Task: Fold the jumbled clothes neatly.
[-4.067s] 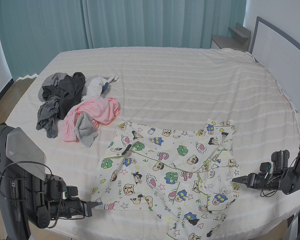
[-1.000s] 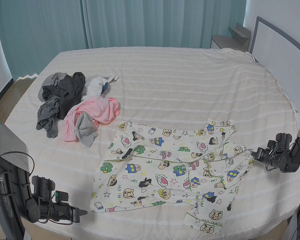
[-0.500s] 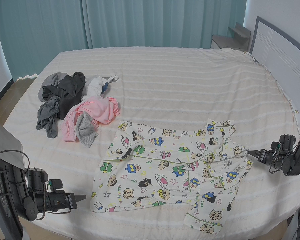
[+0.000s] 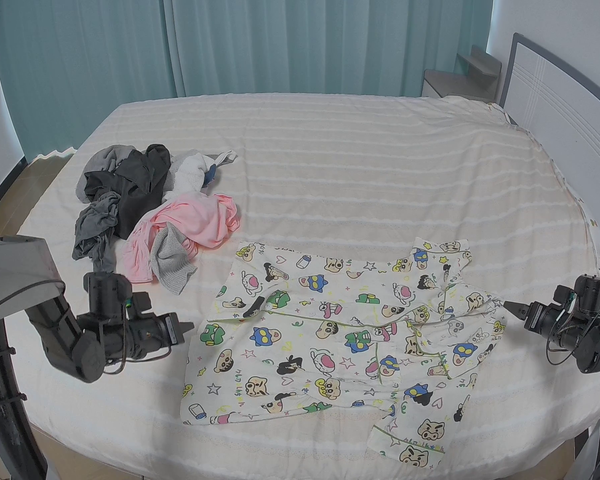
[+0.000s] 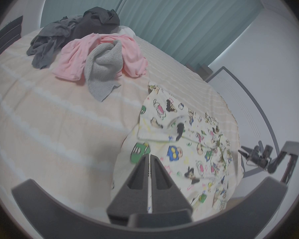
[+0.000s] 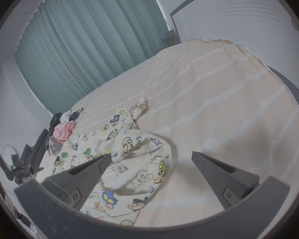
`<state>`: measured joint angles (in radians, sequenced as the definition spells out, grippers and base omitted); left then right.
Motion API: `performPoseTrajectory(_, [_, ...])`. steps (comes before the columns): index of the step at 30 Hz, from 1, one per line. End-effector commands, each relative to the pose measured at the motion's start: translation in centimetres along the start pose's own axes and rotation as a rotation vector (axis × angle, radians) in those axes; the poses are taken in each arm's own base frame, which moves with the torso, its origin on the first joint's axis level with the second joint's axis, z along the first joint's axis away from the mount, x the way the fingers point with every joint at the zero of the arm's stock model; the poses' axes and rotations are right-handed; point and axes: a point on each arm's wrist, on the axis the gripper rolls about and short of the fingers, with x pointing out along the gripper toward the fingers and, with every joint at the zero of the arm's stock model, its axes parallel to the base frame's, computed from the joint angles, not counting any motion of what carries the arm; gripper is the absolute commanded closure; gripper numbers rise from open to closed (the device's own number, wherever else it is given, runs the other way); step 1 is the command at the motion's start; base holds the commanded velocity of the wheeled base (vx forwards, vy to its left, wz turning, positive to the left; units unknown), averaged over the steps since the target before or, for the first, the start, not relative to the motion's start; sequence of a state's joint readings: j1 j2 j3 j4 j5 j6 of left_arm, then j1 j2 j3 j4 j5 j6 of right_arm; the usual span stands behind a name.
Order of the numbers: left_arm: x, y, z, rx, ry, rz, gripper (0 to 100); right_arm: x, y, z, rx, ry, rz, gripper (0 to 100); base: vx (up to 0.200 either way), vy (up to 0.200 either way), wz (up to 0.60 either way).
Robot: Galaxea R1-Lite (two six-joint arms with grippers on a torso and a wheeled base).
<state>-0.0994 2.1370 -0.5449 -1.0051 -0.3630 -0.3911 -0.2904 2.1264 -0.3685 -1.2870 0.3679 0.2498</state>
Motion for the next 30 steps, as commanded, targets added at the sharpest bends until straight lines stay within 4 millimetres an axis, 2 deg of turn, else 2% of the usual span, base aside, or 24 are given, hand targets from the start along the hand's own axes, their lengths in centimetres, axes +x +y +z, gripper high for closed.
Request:
performPoseTrajectory(1, [2.0,-4.9,7.9,-0.040,-0.078,-0.024,100,-3.3,2.7,-1.1,-0.033,-0.016,0.059,0,0.000,0.000,0.00])
performPoseTrajectory(4, [2.7,-5.3,9.2,-0.031,-0.104,-0.038,100,-3.2,2.8,-1.4,-0.036,-0.009,0.064,0,0.000,0.000,0.00])
performPoseTrajectory(10, [4.9,-4.9,10.4,-0.035,-0.097,-0.032,100,-3.1,2.9,-1.6,-0.032,0.003,0.067,0,0.000,0.000,0.00])
performPoseTrajectory(11, [5.2,-4.9,10.6,-0.035,-0.097,-0.032,0,-3.1,2.9,-1.6,-0.032,0.003,0.067,0,0.000,0.000,0.00])
performPoseTrajectory(15, [7.3,-4.4,11.1,-0.041,-0.092,-0.013,0,-3.3,3.0,-1.9,-0.032,0.014,0.069,0,0.000,0.000,0.00])
performPoseTrajectory(18, [9.7,-4.3,10.8,-0.032,-0.090,-0.008,0,-3.6,3.2,-2.4,-0.030,0.036,0.069,0,0.000,0.000,0.00])
performPoseTrajectory(30, [14.2,-4.9,11.2,-0.021,-0.059,-0.021,0,-5.6,4.8,-3.2,-0.065,0.019,0.114,0,0.000,0.000,0.00])
